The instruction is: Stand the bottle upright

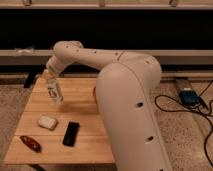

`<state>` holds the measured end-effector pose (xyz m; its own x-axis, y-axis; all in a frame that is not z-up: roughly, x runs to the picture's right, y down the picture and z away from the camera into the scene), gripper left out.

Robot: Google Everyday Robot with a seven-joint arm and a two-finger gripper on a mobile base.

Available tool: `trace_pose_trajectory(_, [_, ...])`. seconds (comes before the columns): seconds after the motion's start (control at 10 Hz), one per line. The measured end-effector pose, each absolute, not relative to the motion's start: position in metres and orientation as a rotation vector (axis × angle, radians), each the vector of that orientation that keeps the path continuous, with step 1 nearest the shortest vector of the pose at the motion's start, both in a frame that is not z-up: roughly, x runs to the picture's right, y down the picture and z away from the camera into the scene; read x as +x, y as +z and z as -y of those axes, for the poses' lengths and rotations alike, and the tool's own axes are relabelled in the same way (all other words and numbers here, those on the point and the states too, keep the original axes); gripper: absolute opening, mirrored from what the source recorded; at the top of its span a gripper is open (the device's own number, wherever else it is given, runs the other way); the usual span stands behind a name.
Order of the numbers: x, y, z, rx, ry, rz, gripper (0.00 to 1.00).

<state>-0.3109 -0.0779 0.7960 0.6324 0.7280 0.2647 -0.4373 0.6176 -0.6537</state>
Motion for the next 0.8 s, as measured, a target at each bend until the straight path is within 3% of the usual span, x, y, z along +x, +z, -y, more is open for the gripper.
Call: trace_pose_trajectory(0.8, [-0.277,0.8,0.069,-0.349,0.804,0.544,0.0])
